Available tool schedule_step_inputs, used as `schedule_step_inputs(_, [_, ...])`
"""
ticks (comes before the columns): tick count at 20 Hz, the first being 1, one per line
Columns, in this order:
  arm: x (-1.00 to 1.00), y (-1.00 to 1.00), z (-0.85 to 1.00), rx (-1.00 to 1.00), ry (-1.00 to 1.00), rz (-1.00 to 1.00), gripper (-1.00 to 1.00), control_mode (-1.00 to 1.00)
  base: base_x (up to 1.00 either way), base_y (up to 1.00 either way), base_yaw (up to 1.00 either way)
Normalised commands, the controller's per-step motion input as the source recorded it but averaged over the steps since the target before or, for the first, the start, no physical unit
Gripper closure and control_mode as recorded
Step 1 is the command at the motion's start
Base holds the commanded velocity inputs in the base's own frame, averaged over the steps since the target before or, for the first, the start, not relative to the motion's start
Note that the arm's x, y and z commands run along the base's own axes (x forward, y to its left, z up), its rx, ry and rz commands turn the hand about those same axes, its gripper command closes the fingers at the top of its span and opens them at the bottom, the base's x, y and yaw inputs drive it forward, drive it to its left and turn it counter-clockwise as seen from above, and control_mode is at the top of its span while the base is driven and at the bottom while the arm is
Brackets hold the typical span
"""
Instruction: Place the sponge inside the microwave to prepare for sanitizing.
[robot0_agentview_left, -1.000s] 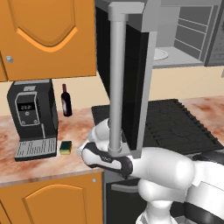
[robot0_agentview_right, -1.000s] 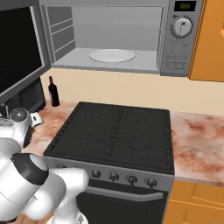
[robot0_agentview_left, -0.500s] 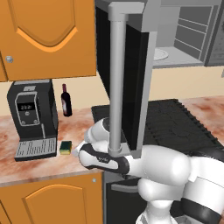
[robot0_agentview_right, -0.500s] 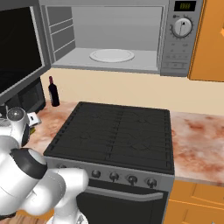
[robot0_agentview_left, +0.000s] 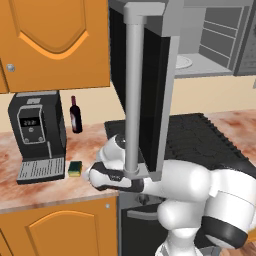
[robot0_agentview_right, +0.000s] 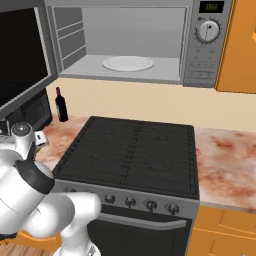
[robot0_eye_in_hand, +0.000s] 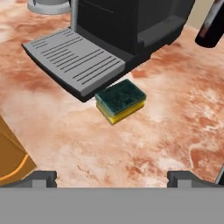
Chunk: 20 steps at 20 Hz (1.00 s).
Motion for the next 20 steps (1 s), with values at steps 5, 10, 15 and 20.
schedule_step_inputs(5, [0.07, 0.05, 0.0, -0.04, 0.0, 0.0, -1.0, -1.0, 0.0, 0.0, 0.0])
schedule_step_inputs(10, [0.09, 0.16, 0.0, -0.09, 0.0, -0.01, -1.0, -1.0, 0.0, 0.0, 0.0])
schedule_step_inputs(15, [0.2, 0.13, 0.0, -0.05, 0.04, 0.0, -1.0, -1.0, 0.0, 0.0, 0.0])
schedule_step_inputs(20, [0.21, 0.04, -0.01, -0.01, 0.02, 0.0, -1.0, -1.0, 0.0, 0.0, 0.0])
